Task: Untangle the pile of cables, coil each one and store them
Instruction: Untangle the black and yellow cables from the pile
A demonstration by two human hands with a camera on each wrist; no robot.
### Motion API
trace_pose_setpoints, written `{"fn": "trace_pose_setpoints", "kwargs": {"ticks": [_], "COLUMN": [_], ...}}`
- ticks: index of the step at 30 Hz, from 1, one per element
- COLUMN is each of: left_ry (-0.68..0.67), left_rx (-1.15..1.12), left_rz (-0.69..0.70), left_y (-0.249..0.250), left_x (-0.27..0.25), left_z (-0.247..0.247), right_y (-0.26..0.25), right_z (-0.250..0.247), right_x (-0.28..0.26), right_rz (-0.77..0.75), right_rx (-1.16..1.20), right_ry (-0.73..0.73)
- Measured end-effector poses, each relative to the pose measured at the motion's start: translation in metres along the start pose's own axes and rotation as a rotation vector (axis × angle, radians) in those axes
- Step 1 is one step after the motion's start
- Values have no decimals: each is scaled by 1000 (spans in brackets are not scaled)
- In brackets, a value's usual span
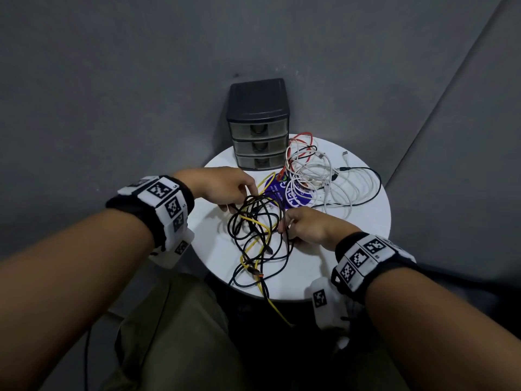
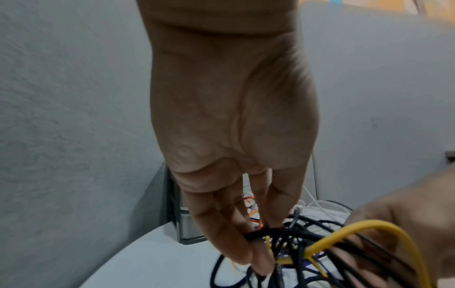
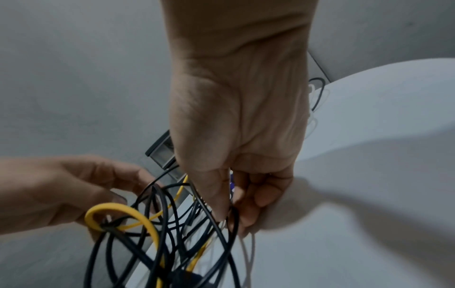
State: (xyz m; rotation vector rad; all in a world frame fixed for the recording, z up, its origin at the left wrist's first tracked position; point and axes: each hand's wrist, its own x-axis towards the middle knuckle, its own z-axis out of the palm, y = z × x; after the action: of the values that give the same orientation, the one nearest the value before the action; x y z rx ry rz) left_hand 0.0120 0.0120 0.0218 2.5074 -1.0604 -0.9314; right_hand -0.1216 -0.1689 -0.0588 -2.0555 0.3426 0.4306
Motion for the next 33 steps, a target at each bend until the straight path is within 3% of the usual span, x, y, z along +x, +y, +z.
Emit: {"fn": "trace_pose_setpoints", "kwargs": {"ticks": [6, 9, 11, 15, 19, 24, 33], "left_ry": [2, -6, 31, 95, 110, 209, 216], "left_rx": [204, 209, 285, 377, 407, 401, 311], "left_rz": [56, 60, 93, 119, 78, -21, -55], "left_y": [3, 7, 9, 6, 0, -13, -11], "left_x": [1, 2, 4, 14, 15, 14, 11], "left_z": [-9, -2, 6, 21, 19, 10, 12], "right_y": [-3, -11, -10, -2, 5, 9, 11], "right_z": [0, 1, 1, 4, 4, 0, -5], "right_x": [-10, -17, -19, -17, -16, -15, -14], "right_rz": [31, 70, 85, -7, -3, 14, -4], "right_rx": [132, 359, 388, 502, 578, 507, 429], "right_ry": [7, 17, -10, -9, 25, 16, 8]}}
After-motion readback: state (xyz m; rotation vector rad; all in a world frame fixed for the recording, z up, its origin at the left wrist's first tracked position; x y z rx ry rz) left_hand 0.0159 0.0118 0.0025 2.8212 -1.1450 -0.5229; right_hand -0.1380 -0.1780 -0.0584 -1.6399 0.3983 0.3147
